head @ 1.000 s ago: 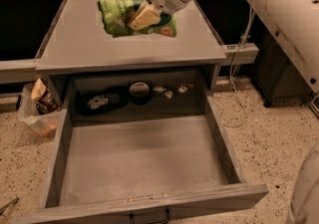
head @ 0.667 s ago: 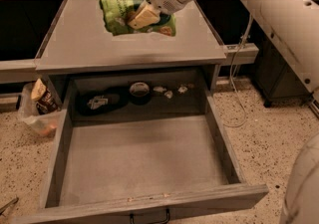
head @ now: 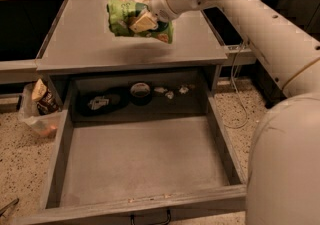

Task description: Pick green rice chip bag from top drawer and place on counter

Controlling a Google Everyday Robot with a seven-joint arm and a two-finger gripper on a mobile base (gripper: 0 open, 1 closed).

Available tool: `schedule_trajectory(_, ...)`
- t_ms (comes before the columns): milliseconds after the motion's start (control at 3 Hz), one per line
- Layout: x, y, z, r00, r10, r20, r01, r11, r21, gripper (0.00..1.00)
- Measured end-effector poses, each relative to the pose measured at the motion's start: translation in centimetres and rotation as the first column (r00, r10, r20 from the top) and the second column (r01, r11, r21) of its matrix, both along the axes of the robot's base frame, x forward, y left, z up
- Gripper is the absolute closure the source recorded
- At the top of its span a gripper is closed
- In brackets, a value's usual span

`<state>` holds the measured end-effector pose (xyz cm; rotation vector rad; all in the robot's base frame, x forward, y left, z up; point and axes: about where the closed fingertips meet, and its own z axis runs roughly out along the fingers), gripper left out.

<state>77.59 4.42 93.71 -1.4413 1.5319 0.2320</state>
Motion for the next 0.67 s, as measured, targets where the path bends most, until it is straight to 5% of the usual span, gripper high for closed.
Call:
schedule_trajectory(333, 0.5, 0.9, -2.9, 0.9915, 0.026, -0.128, -0.021, 0.999, 0.041, 1.0)
schedule_trajectory(667, -0.5, 2.2, -5.3, 0.9672, 0.096, -0.235, -0.083, 0.994, 0.066, 1.0)
